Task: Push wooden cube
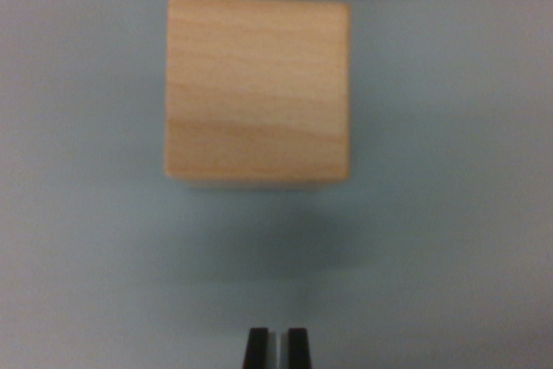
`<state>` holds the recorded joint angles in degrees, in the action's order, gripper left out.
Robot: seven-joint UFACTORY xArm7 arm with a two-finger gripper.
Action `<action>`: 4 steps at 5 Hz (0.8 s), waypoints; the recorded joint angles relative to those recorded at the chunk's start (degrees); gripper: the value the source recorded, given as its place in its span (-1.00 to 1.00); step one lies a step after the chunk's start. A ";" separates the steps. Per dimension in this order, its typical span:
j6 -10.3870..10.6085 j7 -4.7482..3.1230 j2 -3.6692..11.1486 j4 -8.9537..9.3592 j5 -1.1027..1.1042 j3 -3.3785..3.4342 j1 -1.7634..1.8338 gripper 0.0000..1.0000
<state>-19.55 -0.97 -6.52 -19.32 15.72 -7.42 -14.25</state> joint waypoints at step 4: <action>-0.71 0.13 2.29 -2.96 -0.74 0.26 0.58 1.00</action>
<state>-20.27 -0.85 -4.23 -22.28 14.98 -7.16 -13.67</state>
